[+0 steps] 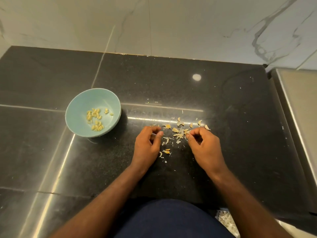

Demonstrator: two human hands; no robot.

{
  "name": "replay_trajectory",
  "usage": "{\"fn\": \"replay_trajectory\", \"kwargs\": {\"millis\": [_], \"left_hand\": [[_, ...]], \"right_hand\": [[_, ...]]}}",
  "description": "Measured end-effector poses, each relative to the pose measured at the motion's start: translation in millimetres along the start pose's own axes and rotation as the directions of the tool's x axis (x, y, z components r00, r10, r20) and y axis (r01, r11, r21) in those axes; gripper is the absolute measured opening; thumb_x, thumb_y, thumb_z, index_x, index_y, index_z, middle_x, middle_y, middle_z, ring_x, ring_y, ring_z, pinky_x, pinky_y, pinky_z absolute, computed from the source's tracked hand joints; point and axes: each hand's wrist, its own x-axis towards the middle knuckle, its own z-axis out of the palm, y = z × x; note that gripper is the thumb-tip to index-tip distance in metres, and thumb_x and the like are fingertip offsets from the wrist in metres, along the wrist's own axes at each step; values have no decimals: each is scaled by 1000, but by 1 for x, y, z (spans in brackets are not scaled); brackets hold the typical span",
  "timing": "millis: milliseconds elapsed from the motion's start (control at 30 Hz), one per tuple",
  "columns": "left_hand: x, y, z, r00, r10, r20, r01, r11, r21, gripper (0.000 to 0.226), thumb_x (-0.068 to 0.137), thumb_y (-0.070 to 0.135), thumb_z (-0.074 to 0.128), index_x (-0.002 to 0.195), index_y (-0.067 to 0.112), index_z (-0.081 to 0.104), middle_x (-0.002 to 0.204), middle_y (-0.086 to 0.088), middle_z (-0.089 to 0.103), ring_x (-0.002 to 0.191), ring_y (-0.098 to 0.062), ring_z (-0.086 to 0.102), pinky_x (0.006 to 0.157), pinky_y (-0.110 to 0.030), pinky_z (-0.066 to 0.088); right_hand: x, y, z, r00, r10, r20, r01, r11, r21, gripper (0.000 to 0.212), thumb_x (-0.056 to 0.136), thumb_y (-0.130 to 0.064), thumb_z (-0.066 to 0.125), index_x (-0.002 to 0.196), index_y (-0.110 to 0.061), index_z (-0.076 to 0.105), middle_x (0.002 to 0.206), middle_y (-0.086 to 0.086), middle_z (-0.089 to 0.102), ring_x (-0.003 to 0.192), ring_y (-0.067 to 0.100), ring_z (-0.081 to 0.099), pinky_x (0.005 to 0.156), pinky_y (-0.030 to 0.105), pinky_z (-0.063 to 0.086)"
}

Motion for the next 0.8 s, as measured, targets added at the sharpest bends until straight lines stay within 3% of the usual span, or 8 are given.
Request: {"fn": "replay_trajectory", "kwargs": {"millis": [167, 267, 367, 433, 500, 567, 667, 800], "left_hand": [[-4, 32, -6, 964, -9, 265, 95, 945, -314, 19, 91, 21, 70, 108, 30, 69, 100, 6, 71, 86, -15, 70, 76, -32, 60], [4, 34, -13, 955, 20, 297, 88, 934, -346, 13, 90, 10, 70, 94, 21, 74, 87, -1, 73, 78, -13, 70, 71, -27, 58], [7, 36, -16, 961, 17, 276, 91, 923, -375, 9, 92, 5, 67, 92, 10, 74, 82, -1, 72, 73, -9, 69, 66, -20, 55], [6, 36, -14, 971, 22, 238, 74, 918, -389, 10, 93, 4, 65, 92, 9, 73, 83, 1, 72, 74, -7, 68, 67, -19, 54], [4, 35, -12, 979, 28, 202, 55, 919, -391, 12, 94, 4, 63, 93, 11, 73, 83, 1, 72, 75, -6, 68, 69, -19, 54], [4, 34, -13, 983, 8, 185, 69, 912, -405, 11, 95, 6, 62, 95, 12, 72, 82, 0, 72, 74, -7, 68, 68, -19, 54], [9, 31, -18, 981, -84, 177, 151, 898, -413, 10, 97, 11, 60, 95, 15, 69, 74, 1, 69, 64, -8, 64, 59, -19, 52], [22, 14, -21, 949, -188, 253, 243, 947, -211, 13, 98, 10, 59, 98, 22, 66, 84, 0, 69, 67, -4, 65, 63, -18, 54]], "right_hand": [[-12, -25, 8, 991, -12, 132, 4, 998, 60, 5, 96, -19, 65, 96, -24, 67, 83, -11, 66, 80, -1, 63, 68, 12, 49], [-15, -37, 10, 982, 25, 187, -38, 997, 63, 8, 96, -21, 64, 92, -28, 66, 82, -11, 67, 78, -1, 63, 66, 13, 50], [-12, -44, 9, 970, 109, 219, -151, 971, 184, 7, 96, -17, 64, 92, -17, 69, 78, -3, 70, 71, 6, 66, 63, 21, 54], [-12, -47, 13, 951, 197, 237, -282, 868, 409, 11, 97, -11, 60, 92, -7, 69, 79, 4, 72, 70, 15, 66, 62, 25, 53], [-14, -51, 18, 917, 280, 285, -399, 695, 598, 16, 99, -11, 57, 95, -1, 69, 81, 11, 70, 71, 20, 63, 60, 28, 52], [-16, -53, 22, 901, 300, 313, -434, 612, 662, 17, 98, -13, 58, 98, 0, 69, 83, 12, 68, 71, 20, 61, 61, 28, 52], [-15, -53, 26, 906, 305, 294, -423, 634, 647, 14, 96, -12, 62, 98, 0, 69, 86, 12, 70, 73, 19, 63, 63, 29, 53], [-10, -50, 33, 905, 358, 231, -426, 730, 535, 8, 91, -8, 69, 96, -3, 71, 82, 10, 73, 73, 19, 66, 63, 28, 55]]}}
